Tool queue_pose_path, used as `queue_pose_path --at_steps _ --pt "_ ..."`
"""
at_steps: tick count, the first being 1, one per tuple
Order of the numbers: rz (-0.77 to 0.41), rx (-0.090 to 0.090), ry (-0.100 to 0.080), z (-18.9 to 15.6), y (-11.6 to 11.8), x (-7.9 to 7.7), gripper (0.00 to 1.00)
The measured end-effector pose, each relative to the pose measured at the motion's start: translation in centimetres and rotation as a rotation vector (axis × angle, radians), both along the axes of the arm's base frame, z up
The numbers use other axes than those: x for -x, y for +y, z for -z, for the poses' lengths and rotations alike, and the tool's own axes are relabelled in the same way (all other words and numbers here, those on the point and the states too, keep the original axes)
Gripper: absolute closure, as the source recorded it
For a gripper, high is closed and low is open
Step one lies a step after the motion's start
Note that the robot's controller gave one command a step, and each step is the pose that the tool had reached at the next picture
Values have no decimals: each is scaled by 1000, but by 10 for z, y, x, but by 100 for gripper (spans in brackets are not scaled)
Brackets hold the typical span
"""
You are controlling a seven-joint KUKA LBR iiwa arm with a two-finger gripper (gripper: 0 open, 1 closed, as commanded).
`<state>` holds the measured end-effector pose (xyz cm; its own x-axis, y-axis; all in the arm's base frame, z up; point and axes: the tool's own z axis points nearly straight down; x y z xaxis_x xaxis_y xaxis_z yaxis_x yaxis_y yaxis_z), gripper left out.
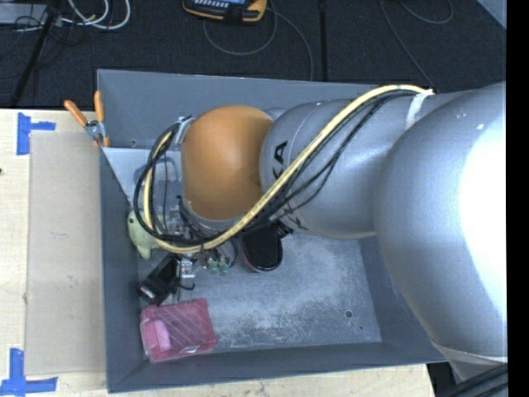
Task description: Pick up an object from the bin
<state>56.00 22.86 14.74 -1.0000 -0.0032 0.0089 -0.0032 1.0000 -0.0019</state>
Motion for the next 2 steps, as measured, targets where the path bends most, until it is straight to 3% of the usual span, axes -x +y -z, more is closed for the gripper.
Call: queue_pose_path --at_steps 1,2 --pt "5 -1 -7 -5 -1 -2 0" --pt "-132 -3 -6 4 -1 -23 0"
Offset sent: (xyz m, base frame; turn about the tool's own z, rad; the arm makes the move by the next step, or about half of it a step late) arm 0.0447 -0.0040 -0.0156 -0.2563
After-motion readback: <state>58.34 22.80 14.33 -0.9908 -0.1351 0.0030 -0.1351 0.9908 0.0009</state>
